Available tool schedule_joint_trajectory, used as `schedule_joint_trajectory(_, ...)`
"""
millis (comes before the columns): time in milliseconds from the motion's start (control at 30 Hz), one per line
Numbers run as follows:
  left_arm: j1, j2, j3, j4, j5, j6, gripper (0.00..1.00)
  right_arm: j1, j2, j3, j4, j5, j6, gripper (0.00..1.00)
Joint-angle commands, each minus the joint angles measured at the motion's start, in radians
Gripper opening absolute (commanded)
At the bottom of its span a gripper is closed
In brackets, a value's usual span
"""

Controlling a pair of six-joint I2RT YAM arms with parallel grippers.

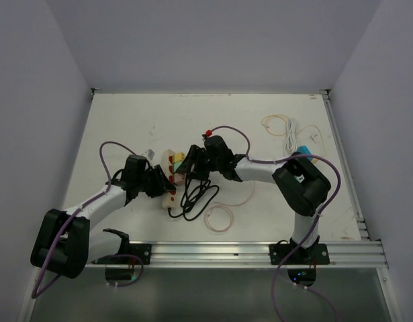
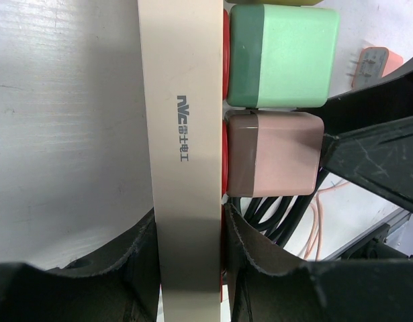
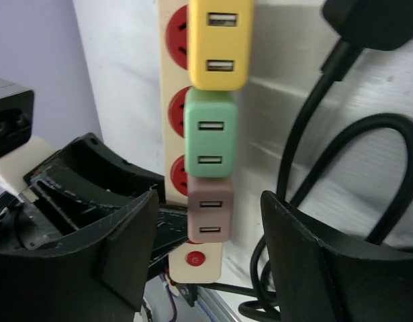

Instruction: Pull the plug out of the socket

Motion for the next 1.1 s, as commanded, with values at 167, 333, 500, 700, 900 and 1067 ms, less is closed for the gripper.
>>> schedule_joint_trajectory(167, -0.004, -0.026, 0.010, 0.047, -0.012, -0.002, 0.00, 0.037, 0.022, 0.020, 0.113, -0.059, 0.047, 0.63)
schedule_joint_trajectory(333, -0.004, -0.026, 0.011, 0.050, -0.018, -0.011, 0.00, 0.046, 0.036, 0.006, 0.119, -0.058, 0.048, 0.56)
schedule_joint_trajectory(500, -0.004, -0.026, 0.010, 0.049, -0.024, -0.019, 0.00, 0.049, 0.047, 0.005, 0.127, -0.064, 0.048, 0.35)
schedule_joint_trajectory(700, -0.003, -0.034, 0.016, 0.012, -0.076, -0.024, 0.00, 0.040, 0.035, -0.006, 0.104, -0.068, 0.033, 0.00)
schedule_joint_trajectory(900, 0.034, -0.022, 0.014, -0.060, -0.142, -0.021, 0.00, -0.019, -0.014, -0.069, 0.142, -0.105, 0.039, 0.00)
schedule_joint_trajectory(1067, 0.077, -0.017, 0.002, -0.106, -0.185, -0.024, 0.00, -0.051, -0.053, -0.092, 0.147, -0.130, 0.031, 0.00)
